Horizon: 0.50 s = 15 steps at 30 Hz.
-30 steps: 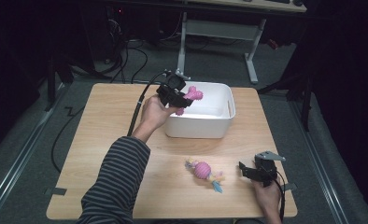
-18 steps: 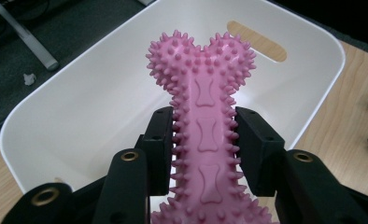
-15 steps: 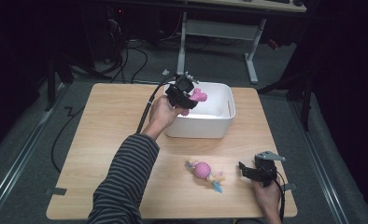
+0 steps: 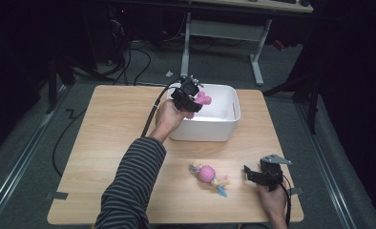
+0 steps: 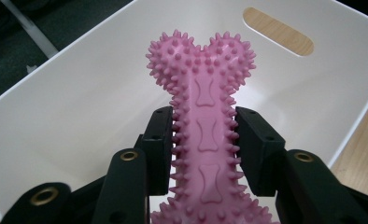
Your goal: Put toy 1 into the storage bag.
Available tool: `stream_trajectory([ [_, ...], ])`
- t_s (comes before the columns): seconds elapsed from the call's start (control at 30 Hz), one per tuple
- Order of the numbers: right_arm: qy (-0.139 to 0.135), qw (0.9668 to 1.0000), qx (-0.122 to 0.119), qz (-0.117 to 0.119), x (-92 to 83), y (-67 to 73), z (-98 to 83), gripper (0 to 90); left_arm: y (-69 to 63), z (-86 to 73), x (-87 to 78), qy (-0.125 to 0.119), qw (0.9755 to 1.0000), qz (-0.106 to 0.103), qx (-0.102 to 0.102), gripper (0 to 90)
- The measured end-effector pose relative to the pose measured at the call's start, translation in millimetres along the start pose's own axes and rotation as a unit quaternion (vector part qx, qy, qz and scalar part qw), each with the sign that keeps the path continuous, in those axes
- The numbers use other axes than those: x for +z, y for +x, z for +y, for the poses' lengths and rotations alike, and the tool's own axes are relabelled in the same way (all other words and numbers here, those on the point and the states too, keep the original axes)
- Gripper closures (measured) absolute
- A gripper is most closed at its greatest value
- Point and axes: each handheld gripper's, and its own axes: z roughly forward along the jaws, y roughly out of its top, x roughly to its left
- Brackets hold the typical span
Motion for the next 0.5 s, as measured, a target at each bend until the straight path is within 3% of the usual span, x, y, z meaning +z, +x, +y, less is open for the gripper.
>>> stream_trajectory([
  [0.23,0.000,1.0000,0.000,0.000,0.0,0.0,0.0,25.9,4.6,-5.3,4.8,-0.001,0.9999,-0.007,-0.014,58.9],
  [0.5,0.000,1.0000,0.000,0.000,0.0,0.0,0.0,25.9,6.5,-6.7,8.5,0.005,0.9999,0.004,-0.009,58.9],
])
